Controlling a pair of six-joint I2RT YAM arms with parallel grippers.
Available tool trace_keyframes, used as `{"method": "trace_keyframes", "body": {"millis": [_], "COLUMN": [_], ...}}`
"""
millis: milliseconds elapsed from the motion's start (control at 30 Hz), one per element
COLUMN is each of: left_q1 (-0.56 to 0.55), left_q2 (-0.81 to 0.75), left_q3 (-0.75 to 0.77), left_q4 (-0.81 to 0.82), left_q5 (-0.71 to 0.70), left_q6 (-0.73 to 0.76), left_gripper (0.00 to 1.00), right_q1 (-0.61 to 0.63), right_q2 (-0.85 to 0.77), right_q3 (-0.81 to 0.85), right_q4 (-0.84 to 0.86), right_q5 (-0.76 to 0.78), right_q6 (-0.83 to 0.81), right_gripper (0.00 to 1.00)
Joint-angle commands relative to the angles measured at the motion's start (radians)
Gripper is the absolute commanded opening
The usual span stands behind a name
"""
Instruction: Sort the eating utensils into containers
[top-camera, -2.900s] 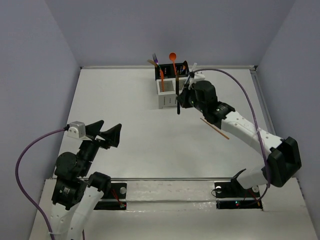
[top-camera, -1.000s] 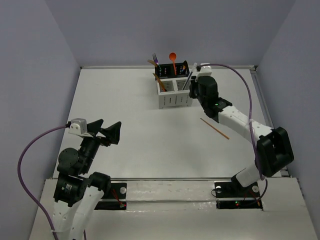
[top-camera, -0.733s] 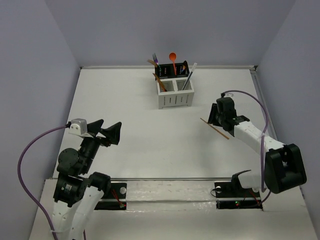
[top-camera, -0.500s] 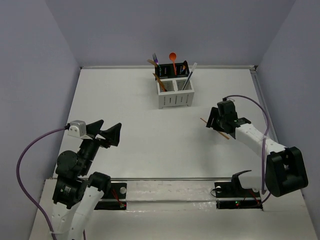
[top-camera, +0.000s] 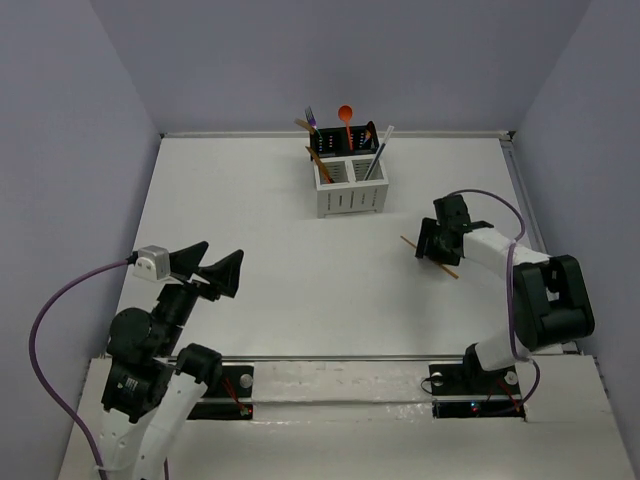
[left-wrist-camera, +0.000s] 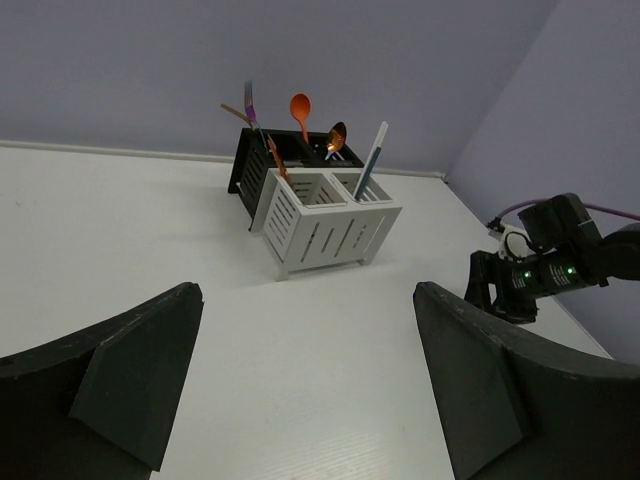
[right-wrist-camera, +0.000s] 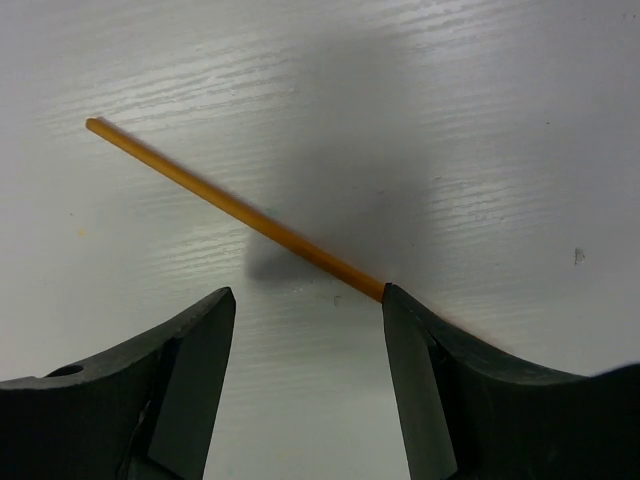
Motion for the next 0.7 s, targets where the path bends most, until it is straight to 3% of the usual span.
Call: {"method": "trace_keyframes", "body": {"millis": [0, 200, 400, 667], "left_q1": [-0.016, -0.016, -0.016, -0.016], "left_q2": [-0.020, -0.024, -0.017, -0.012], "left_q3": [0.024, 0.025, 0.025, 0.025], "left_q4": [0.048, 0.045, 0.047, 0.048], "left_q5": [-0.010, -0.014, -0.013, -0.014], "left_q6": [0.013, 0.014, 0.014, 0.014], "left_gripper": [0.99, 0.99, 0.99, 0.99], "right_q1": [-0.030, -0.030, -0.030, -0.030], "right_q2": [0.025, 0.095, 0.031, 0.080], "right_q3": [0.058, 0.085, 0.066, 0.076], "right_q4": [-0.022, -0.044, -0.033, -0.036], "right_q5": [-0.033, -0.085, -0.097, -0.115], "right_q6": [-0.042, -0.065, -0.053, -0.054], "right_gripper": [0.67, 0.67, 0.54, 0.58]}}
